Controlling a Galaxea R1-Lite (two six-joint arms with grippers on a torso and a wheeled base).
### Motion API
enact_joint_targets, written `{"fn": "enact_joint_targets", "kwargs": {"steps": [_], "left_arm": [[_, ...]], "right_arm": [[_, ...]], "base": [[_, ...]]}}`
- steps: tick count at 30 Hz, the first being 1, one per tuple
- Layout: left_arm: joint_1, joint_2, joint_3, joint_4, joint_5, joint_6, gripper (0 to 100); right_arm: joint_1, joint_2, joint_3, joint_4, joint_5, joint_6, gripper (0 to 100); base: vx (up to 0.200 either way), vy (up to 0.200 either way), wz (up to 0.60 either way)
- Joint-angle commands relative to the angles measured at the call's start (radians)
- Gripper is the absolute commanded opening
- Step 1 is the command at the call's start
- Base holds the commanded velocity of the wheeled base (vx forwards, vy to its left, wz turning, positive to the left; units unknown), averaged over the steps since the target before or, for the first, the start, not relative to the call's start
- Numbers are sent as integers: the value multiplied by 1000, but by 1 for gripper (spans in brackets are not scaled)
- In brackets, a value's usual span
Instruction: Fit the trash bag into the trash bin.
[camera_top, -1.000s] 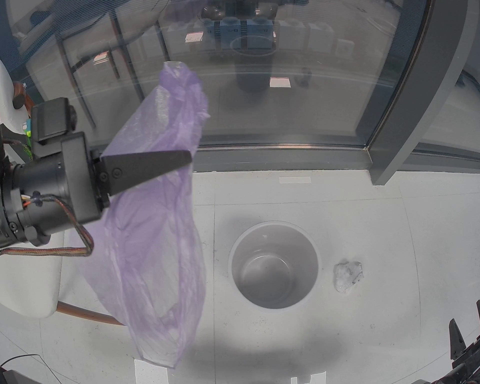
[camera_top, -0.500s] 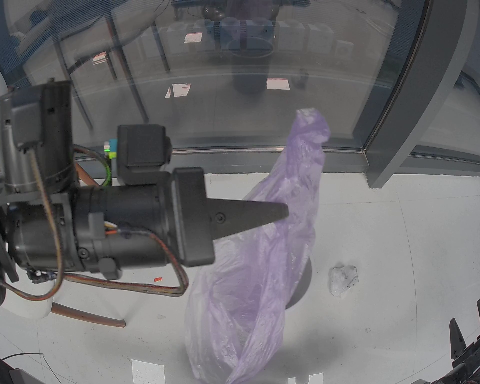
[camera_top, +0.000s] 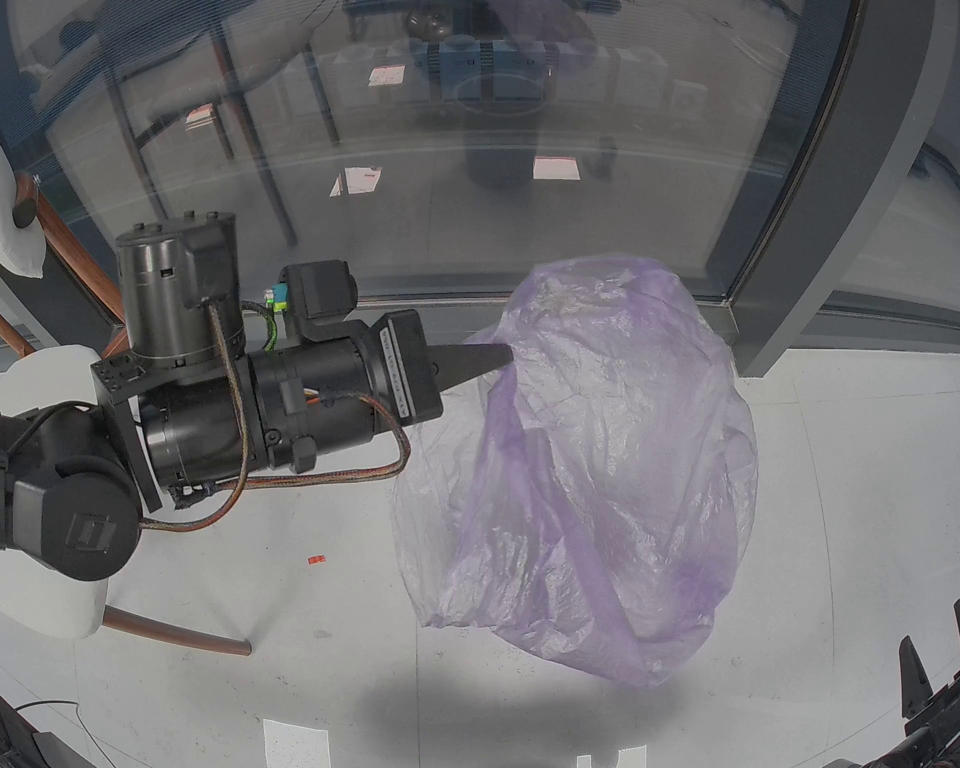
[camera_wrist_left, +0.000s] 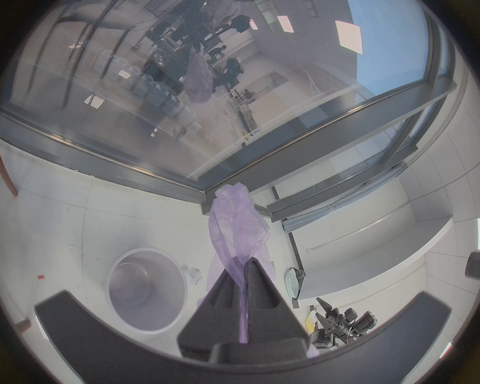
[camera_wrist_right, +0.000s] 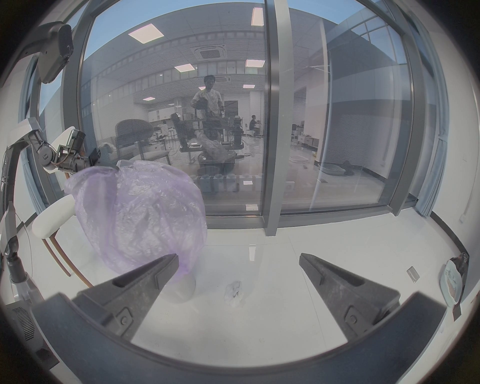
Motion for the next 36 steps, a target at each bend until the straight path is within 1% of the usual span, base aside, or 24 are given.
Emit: {"fn": "enact_joint_targets", "kwargs": {"steps": [1,7,12,14,16,18,21,25,27,29,30,31,32,34,36], "left_arm": [[16,-42,77,-1,5,1,0],[18,-115,146,1,10,3,0],[21,-134,186,12,27,7,0],[21,-131,215,6,70,35,0],[20,-121,233,4,106,93,0],[20,-114,243,4,116,145,0],[20,-69,230,3,116,173,0],[15,27,198,-97,129,225,0],[10,92,201,-172,159,256,0],[0,167,190,-277,194,268,0],[-5,175,189,-294,200,268,0],[-26,231,177,-387,214,266,0],[-33,259,169,-424,215,266,0],[-39,291,163,-455,215,268,0],[-74,322,161,-468,217,268,0]], "right_arm": [[0,-1,18,0,-1,0,100],[0,-1,18,0,-1,0,100],[0,-1,18,0,-1,0,100],[2,-1,18,0,0,0,100],[0,-1,18,0,0,0,100],[2,-1,18,0,0,0,100],[0,-1,18,0,0,0,100],[2,-1,18,0,0,0,100],[0,-1,18,0,0,0,100],[0,-1,18,0,-1,0,100],[0,-1,18,0,-1,0,100],[0,-1,18,1,3,-3,100],[0,-1,18,1,5,-6,100],[0,1,18,1,8,-11,100],[0,1,18,1,8,-11,100]], "base": [[0,0,0],[0,0,0],[0,0,0],[0,0,0],[0,0,0],[0,0,0],[0,0,0],[0,0,0],[0,0,0],[0,0,0],[0,0,0],[0,0,0],[0,0,0],[0,0,0],[0,0,0]]}}
